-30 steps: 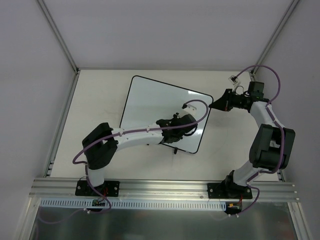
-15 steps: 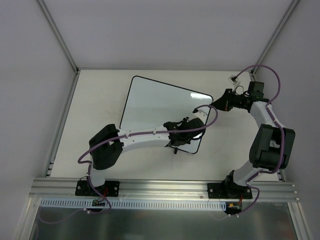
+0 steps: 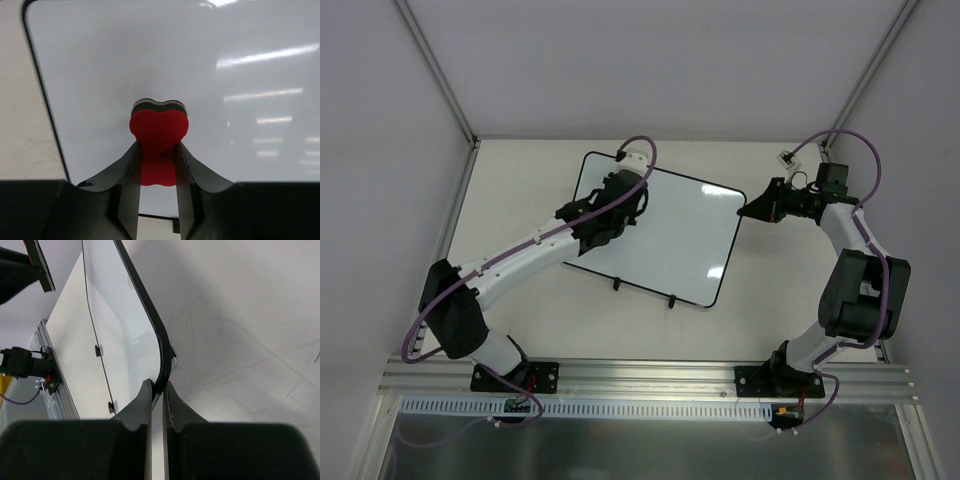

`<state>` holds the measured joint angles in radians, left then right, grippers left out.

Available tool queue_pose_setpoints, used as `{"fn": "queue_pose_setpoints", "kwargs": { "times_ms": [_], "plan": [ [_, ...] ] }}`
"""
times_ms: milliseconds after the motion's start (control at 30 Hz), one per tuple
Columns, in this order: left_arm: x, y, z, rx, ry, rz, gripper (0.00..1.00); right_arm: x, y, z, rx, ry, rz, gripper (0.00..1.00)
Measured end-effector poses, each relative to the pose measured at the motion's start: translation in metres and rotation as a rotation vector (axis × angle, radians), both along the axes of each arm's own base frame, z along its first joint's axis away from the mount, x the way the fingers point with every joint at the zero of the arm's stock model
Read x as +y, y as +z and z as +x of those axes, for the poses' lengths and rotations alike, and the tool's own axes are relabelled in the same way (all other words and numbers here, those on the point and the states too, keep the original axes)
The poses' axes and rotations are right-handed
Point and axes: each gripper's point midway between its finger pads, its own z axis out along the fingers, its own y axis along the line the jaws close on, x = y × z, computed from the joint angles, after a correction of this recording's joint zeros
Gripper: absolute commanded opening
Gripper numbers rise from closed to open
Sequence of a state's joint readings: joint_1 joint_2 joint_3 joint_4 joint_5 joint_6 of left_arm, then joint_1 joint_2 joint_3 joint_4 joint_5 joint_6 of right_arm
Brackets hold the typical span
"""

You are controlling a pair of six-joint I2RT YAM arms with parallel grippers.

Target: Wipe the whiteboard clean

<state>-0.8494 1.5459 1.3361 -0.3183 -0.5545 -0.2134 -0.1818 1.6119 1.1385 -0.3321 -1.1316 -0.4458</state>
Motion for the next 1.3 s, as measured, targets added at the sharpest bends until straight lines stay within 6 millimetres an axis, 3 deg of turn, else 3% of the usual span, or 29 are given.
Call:
{"fn": "queue_pose_setpoints", "kwargs": {
  "times_ms": [233,400,600,800,1300],
  "plan": [
    [0.097,-0.010,0.012,0.012,0.196,0.016,0.00,0.000,0.000,0.000,0.001,-0.002,-0.003,0.10],
    [0.174,-0.019,0.006,0.024,0.362,0.017,0.00,-0.001,-0.001,0.001,0.000,-0.006,-0.010,0.16],
    [0.231,-0.029,-0.006,0.040,0.494,0.003,0.00,-0.003,-0.003,0.003,-0.014,-0.013,-0.030,0.22],
    [0.258,-0.048,-0.014,0.086,0.556,0.005,0.00,-0.006,-0.006,0.008,-0.039,-0.025,-0.062,0.27],
    [0.267,-0.055,-0.017,0.107,0.576,0.003,0.00,-0.008,-0.005,0.011,-0.060,-0.029,-0.081,0.33]
  ]
}}
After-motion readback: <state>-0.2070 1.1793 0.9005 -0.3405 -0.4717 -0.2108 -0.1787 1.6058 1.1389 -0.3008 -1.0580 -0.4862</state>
